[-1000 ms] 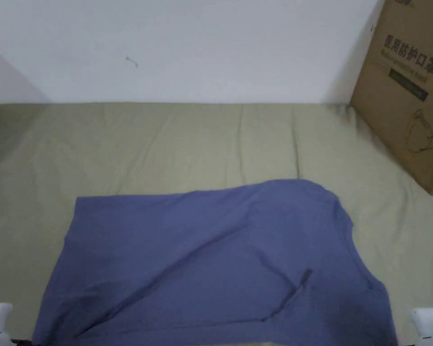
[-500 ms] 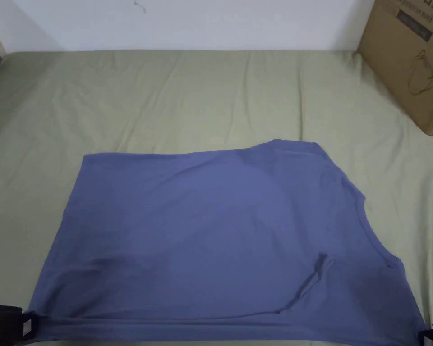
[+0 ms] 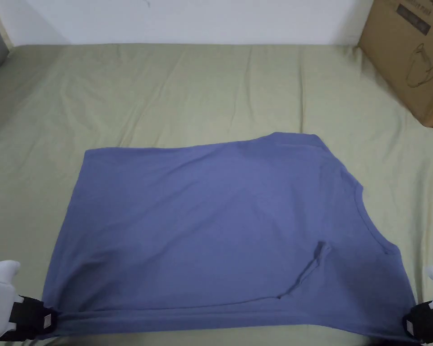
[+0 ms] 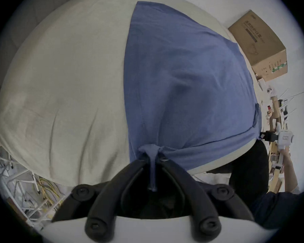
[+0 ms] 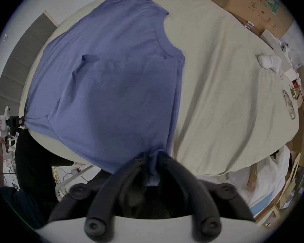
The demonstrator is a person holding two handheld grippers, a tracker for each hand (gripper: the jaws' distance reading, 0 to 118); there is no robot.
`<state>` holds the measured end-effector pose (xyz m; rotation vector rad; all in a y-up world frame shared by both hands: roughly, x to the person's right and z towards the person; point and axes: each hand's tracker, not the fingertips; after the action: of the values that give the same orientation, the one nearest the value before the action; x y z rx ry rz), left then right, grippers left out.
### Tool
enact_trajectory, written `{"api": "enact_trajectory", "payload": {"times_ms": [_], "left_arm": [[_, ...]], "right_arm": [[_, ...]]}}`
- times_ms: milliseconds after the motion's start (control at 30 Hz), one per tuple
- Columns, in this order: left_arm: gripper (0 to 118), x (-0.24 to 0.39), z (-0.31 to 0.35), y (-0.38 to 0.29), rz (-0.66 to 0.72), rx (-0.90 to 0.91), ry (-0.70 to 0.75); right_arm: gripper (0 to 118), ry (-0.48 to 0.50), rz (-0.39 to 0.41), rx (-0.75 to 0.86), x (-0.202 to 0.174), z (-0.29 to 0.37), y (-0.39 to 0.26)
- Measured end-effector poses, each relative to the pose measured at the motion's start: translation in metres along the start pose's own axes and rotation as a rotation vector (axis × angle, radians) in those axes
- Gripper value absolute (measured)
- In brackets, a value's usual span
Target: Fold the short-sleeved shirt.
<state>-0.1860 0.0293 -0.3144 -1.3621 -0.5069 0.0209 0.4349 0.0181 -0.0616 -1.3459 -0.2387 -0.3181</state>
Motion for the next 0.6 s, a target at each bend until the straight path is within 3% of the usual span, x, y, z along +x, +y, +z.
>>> {"api": "enact_trajectory", "payload": {"times_ms": [33, 67, 100, 133, 300, 433, 467, 500, 600], "left_arm": [[30, 0.000, 0.003, -0.002, 0.012, 0.018, -0.023], [73, 0.000, 0.007, -0.005, 0.024, 0.041, -0.041], [107, 0.000, 0.011, -0.009, 0.029, 0.063, -0.039], [118, 0.004, 0.015, -0.010, 0.031, 0.080, -0.022], [116, 0.036, 0.068, -0.009, 0.002, 0.341, -0.021], [114, 0.071, 0.090, -0.006, -0.071, 0.468, 0.094], [108, 0.081, 0.092, -0.005, -0.092, 0.465, 0.102], [93, 0.081, 0.091, -0.005, -0.102, 0.470, 0.107], [63, 0.097, 0.090, -0.002, -0.086, 0.467, 0.116]], "right_arm": [[41, -0.010, -0.004, 0.017, 0.000, 0.003, -0.001], [88, -0.030, 0.000, 0.041, -0.001, 0.008, -0.002], [113, -0.055, -0.003, 0.061, -0.007, 0.015, -0.004], [117, -0.057, -0.007, 0.080, -0.016, 0.026, -0.007], [116, -0.018, 0.001, 0.290, -0.056, 0.081, -0.003], [116, 0.015, 0.016, 0.419, -0.093, 0.098, 0.013], [114, 0.041, 0.018, 0.445, -0.104, 0.102, 0.016], [109, 0.064, 0.016, 0.488, -0.113, 0.105, 0.016], [90, 0.120, -0.007, 0.544, -0.131, 0.104, 0.023]]}}
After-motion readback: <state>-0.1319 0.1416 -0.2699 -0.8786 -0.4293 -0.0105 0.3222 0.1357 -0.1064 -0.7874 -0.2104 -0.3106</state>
